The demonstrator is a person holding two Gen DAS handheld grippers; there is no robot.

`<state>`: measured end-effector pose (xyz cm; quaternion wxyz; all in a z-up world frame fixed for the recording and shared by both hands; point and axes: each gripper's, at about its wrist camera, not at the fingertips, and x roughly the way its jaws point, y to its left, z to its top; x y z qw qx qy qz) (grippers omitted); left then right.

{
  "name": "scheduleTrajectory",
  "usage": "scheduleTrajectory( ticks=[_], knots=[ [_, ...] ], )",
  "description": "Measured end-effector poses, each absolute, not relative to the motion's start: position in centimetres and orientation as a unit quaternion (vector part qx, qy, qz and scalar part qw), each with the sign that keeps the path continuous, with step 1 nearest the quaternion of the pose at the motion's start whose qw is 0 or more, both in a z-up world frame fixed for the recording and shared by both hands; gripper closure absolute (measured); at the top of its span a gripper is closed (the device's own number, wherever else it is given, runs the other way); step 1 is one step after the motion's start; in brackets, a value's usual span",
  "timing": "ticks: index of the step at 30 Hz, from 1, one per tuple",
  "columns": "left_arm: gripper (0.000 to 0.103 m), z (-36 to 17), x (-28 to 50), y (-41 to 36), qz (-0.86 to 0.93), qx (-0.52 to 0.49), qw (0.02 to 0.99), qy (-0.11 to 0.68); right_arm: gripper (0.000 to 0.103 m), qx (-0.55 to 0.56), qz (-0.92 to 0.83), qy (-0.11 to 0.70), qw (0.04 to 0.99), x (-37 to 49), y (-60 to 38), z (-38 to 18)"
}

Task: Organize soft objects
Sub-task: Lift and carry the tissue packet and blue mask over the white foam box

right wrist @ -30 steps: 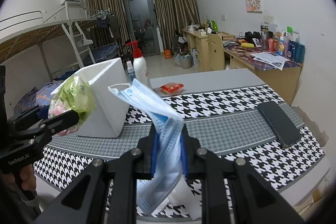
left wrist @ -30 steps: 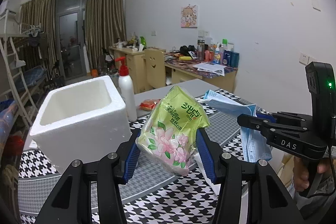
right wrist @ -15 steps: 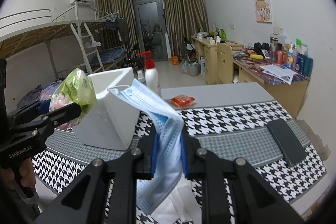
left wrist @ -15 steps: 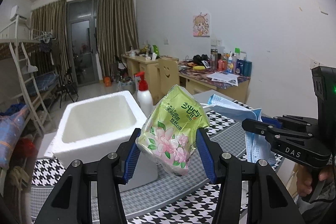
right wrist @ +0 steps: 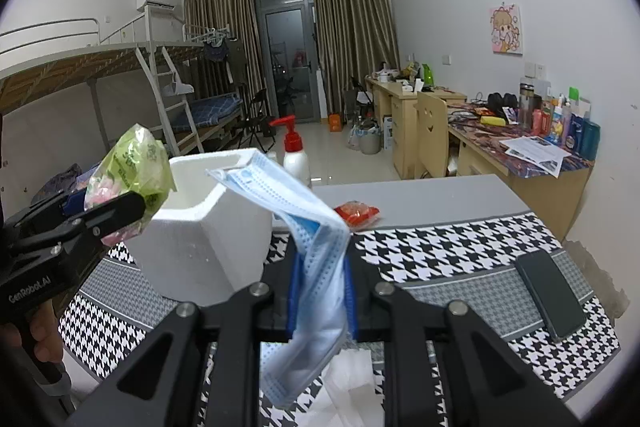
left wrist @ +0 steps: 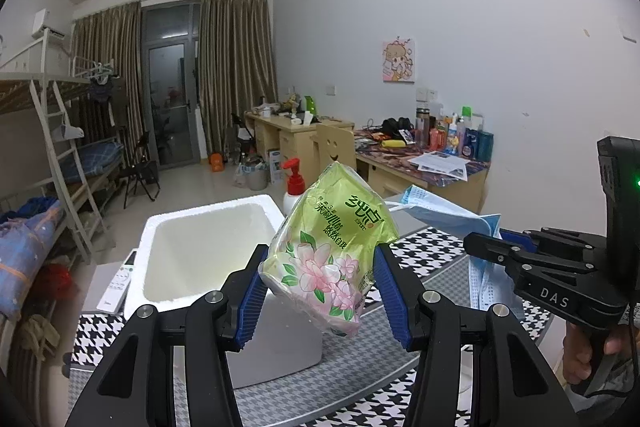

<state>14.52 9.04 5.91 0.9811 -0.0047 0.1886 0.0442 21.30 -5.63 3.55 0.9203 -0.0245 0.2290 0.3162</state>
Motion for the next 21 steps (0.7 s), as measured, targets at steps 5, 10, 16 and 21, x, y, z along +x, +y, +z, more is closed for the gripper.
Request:
scheduleTrajectory(
  ticks=[5,10,16,21],
  knots=[
    [0.049,6.6,14.8,9.6,0.053,-0.009,0.982,0.181,0.081,-0.023,0.321,0.22,0.921,21.6,-5.1,4.2],
    [0.049,7.1,15.2,10.2,0.064,-0.005,0.982,0.176,0.081,-0.024,0.327,0.215,0.92,21.8,-4.4,4.7],
    [0.049,7.6,15.6,11.0,0.081,-0.005,0.982,0.173,0.081,-0.03,0.332,0.211,0.919,22.2,-2.9,5.6],
    [0.049,8.1,16.1,12.0,0.103,-0.01,0.98,0.17,0.08,-0.034,0.336,0.213,0.917,22.7,-1.7,6.2]
  ],
)
